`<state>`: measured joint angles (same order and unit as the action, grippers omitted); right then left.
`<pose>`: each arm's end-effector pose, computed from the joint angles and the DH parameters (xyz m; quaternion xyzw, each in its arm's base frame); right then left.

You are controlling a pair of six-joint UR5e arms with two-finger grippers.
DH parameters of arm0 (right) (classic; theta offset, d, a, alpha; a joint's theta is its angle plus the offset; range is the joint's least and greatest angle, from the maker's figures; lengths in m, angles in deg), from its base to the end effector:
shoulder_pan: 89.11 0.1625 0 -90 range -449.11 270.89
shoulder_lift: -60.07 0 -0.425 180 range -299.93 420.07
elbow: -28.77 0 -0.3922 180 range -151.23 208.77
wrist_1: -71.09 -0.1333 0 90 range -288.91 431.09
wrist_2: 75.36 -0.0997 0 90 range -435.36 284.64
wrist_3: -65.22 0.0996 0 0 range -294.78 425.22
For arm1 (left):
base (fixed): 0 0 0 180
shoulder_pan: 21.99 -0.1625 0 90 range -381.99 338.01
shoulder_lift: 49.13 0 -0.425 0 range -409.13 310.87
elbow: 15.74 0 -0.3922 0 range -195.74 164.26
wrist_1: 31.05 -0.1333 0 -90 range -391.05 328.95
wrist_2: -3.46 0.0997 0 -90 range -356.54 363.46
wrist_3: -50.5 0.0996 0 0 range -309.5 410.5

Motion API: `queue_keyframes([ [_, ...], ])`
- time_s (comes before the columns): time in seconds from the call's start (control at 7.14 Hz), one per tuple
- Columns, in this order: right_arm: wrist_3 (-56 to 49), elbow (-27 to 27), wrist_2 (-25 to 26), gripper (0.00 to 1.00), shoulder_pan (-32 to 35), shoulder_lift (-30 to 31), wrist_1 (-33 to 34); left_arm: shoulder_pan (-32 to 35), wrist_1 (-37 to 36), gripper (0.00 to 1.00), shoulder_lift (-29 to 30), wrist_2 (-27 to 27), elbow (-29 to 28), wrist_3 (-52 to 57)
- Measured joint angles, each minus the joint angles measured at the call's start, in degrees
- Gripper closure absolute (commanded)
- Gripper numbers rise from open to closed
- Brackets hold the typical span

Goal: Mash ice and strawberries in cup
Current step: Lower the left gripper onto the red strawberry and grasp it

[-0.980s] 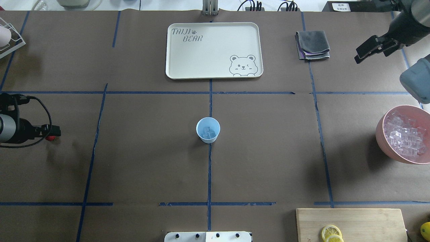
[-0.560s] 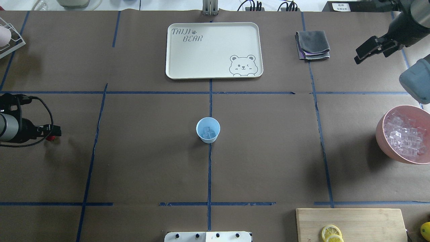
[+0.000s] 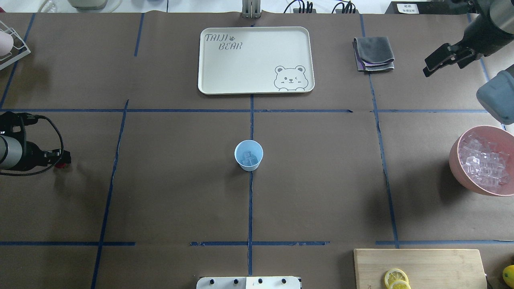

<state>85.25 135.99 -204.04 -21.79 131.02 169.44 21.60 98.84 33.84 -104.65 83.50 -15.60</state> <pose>-0.1579 -0.5620 0.3542 0.0950 -0.3822 -0.1010 0.9136 0.2752 -0.4032 0.5726 0.0749 0.3765 -0.1019 0.9177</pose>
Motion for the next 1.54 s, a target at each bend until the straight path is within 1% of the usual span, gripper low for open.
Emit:
queue_keyframes([
  [0.42,-0.22,-0.21,0.0,0.01,0.0,0.13,0.0,0.0,-0.03,0.33,0.57,0.0,-0.63,0.0],
  [0.56,-0.25,-0.24,0.0,0.01,0.0,0.13,0.0,0.0,-0.01,0.42,1.0,0.0,-1.07,0.0],
  [0.7,-0.24,-0.24,0.0,0.01,0.0,0.11,0.0,0.0,0.0,0.54,1.29,0.0,-1.38,0.0],
  [0.84,-0.16,-0.19,0.0,0.01,0.0,0.08,-0.02,0.02,0.03,0.73,1.37,0.0,-1.47,0.0],
  [0.98,-0.03,-0.1,0.0,0.01,0.0,0.08,-0.06,0.13,0.1,0.89,1.35,-0.02,-1.42,0.02],
  [1.26,0.06,-0.02,0.0,0.01,0.0,0.07,-0.08,0.39,0.1,0.97,0.92,-0.44,-0.62,0.22],
  [1.54,-0.04,0.12,-0.08,0.01,0.08,0.02,-0.07,1.09,-0.42,1.0,0.5,-2.85,2.09,0.33],
])
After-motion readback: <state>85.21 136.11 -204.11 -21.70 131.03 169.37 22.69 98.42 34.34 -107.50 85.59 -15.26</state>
